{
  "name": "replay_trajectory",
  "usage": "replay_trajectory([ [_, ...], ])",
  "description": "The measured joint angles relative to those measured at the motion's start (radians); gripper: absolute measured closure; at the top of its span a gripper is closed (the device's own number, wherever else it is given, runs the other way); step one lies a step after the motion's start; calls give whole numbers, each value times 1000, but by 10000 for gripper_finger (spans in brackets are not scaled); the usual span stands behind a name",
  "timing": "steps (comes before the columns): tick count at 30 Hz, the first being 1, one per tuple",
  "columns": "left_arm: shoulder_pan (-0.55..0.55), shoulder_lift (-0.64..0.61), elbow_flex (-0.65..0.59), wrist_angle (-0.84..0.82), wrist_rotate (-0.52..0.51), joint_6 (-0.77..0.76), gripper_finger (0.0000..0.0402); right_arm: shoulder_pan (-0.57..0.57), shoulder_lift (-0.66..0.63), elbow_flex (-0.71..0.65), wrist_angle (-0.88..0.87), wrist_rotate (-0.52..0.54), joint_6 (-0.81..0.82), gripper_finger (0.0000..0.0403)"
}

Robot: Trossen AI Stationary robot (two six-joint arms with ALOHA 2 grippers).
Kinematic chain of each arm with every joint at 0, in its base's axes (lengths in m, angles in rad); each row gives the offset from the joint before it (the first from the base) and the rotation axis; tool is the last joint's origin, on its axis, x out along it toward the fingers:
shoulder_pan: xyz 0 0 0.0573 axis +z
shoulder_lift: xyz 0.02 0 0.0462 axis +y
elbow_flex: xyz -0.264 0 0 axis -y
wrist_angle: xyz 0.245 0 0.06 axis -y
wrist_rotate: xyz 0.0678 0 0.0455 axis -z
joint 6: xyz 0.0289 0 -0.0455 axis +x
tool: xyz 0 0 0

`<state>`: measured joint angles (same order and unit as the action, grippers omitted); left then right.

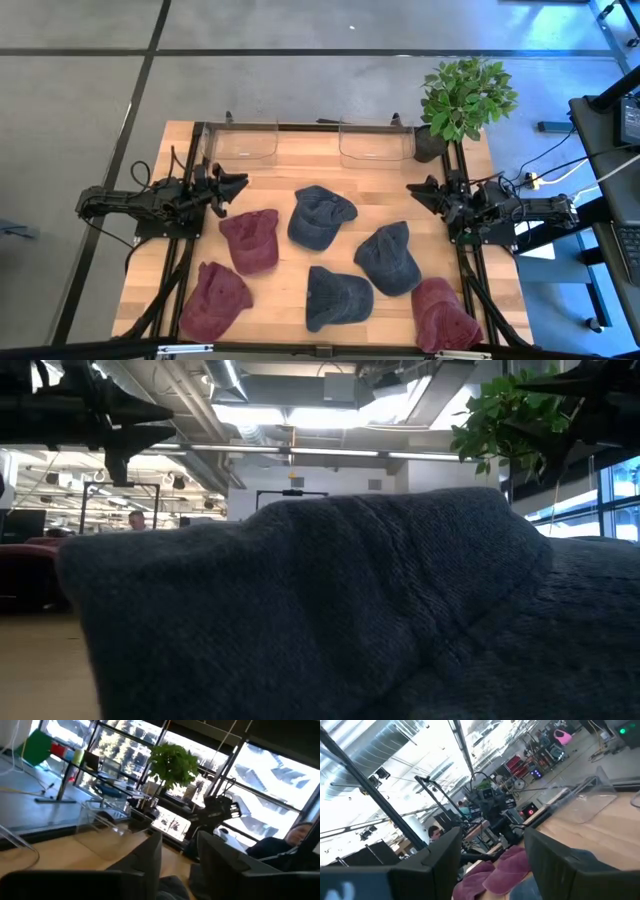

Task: Pick & Place hat
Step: Put the right blue cap into the right transparent bin

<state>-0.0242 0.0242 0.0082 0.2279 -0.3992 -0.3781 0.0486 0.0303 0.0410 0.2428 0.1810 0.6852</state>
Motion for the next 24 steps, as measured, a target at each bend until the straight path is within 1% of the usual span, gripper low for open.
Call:
replay_trajectory([
  [3,0,0,0,-1,3,83,252,0,51,49,-7,-15,-63,195],
  [6,0,0,0,-1,0,107,245,0,140,137,-89,-17,-119,202],
  [9,0,0,0,-1,-2,110,245,0,268,262,-244,-52,-163,207],
  [13,0,0,0,-2,-2,103,245,0,488,445,-513,-100,-206,210],
  [16,0,0,0,-2,-3,104,244,0,648,541,-658,-140,-309,211],
  [18,0,0,0,-3,-15,104,244,0,744,581,-721,-158,-373,211],
  [20,0,0,0,-4,-34,104,244,0,832,602,-758,-164,-403,211],
  [24,0,0,0,-31,-73,104,244,-1,991,608,-748,-271,-459,211],
])
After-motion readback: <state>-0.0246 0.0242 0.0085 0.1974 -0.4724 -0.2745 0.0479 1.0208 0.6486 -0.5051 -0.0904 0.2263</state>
